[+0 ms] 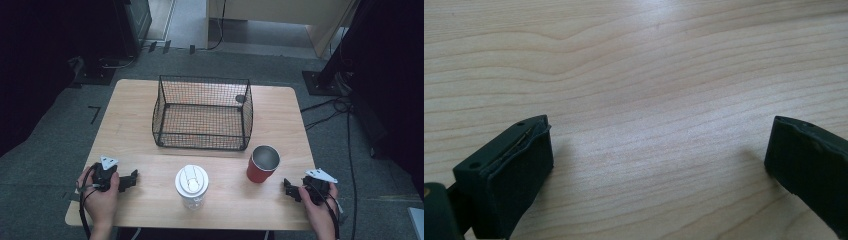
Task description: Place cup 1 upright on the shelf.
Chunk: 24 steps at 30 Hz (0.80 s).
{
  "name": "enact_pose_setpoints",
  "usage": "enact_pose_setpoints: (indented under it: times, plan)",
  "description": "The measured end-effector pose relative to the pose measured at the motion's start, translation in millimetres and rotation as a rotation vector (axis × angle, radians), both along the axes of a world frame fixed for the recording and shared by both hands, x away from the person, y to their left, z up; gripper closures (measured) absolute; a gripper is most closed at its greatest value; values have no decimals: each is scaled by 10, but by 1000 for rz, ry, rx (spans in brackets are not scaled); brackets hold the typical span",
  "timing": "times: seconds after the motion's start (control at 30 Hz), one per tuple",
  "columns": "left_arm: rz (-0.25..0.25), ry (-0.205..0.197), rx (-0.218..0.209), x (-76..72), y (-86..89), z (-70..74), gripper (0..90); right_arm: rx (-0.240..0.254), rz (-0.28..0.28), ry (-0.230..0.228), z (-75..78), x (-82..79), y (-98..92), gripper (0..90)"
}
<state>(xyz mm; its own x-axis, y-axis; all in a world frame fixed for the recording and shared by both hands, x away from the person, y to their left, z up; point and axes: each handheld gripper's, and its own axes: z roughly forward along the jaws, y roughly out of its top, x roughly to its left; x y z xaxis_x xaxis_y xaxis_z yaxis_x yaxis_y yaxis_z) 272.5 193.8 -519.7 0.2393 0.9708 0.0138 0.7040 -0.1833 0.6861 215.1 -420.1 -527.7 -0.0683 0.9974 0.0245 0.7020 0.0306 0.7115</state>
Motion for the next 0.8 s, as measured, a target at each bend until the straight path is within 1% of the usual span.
enact_pose_setpoints:
  times: [0.23, 0.33, 0.43, 0.67, 0.8]
  plan:
    - [0, 0, 0, 0, -1, 0, 0, 2, -3, 0, 1, -21, 1, 0]
    - [0, 0, 0, 0, 0, 0, 0, 2, 17, -2, 0, -48, 0, 0]
    - [0, 0, 0, 0, 0, 0, 0, 13, 24, -4, 8, -68, 12, 0]
    - [0, 0, -1, 0, 0, 0, 0, 42, 49, -40, 100, -104, 76, 0]
    - [0, 0, 0, 0, 0, 0, 0, 43, 70, -56, 158, -128, 147, 0]
